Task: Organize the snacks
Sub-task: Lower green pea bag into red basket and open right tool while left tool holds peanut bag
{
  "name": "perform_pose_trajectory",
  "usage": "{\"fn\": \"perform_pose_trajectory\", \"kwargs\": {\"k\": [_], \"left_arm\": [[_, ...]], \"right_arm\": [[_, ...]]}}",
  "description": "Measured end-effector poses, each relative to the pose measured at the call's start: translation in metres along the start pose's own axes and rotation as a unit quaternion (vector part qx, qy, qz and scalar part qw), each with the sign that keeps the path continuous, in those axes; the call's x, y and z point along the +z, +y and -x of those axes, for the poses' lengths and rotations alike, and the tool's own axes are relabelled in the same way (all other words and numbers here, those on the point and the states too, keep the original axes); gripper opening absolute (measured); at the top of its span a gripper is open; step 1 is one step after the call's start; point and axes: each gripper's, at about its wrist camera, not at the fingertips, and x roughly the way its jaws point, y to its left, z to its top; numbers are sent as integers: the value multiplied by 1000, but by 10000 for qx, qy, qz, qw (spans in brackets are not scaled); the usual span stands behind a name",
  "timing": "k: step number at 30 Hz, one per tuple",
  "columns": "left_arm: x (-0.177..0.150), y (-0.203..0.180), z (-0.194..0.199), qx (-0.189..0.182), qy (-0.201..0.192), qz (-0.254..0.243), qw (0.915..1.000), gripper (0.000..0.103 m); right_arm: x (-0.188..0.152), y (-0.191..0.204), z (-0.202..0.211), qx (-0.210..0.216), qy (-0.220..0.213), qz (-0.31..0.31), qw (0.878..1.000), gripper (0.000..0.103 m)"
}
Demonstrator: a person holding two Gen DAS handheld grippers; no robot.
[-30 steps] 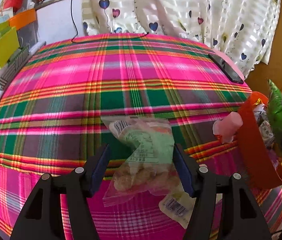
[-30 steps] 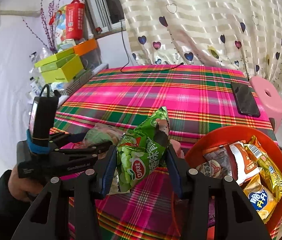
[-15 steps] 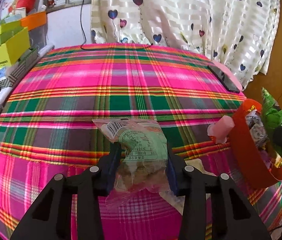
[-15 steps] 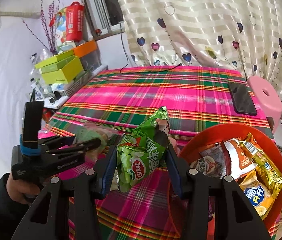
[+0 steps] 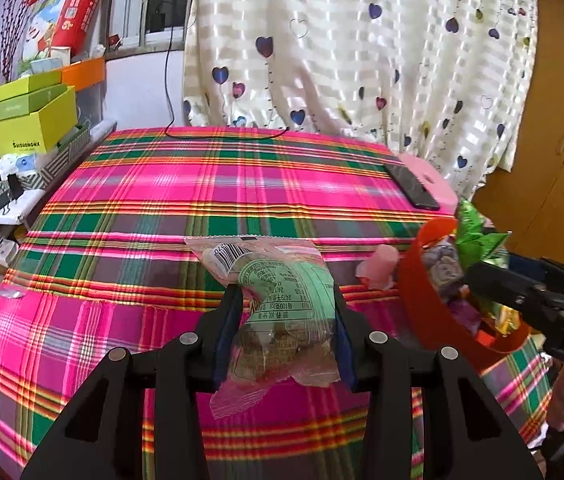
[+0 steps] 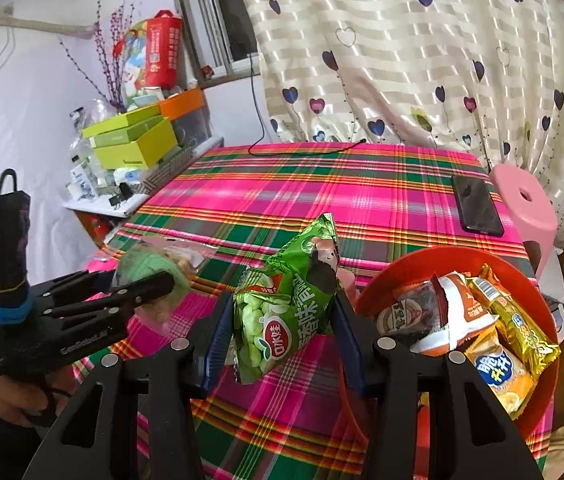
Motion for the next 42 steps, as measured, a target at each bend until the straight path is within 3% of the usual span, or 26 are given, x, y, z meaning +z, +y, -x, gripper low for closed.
{"fn": "perform_pose_trajectory", "kwargs": {"k": [26,42], "left_arm": [[-8,-38,22,-505,-49,-149,9986,43],[-3,-57,20,-674,-27,-255,9974,43]], "right_arm": [[-14,-4,30,-136,-54,9,9999,46],[-20,-35,47,-391,-166,-243,9988,46]]}}
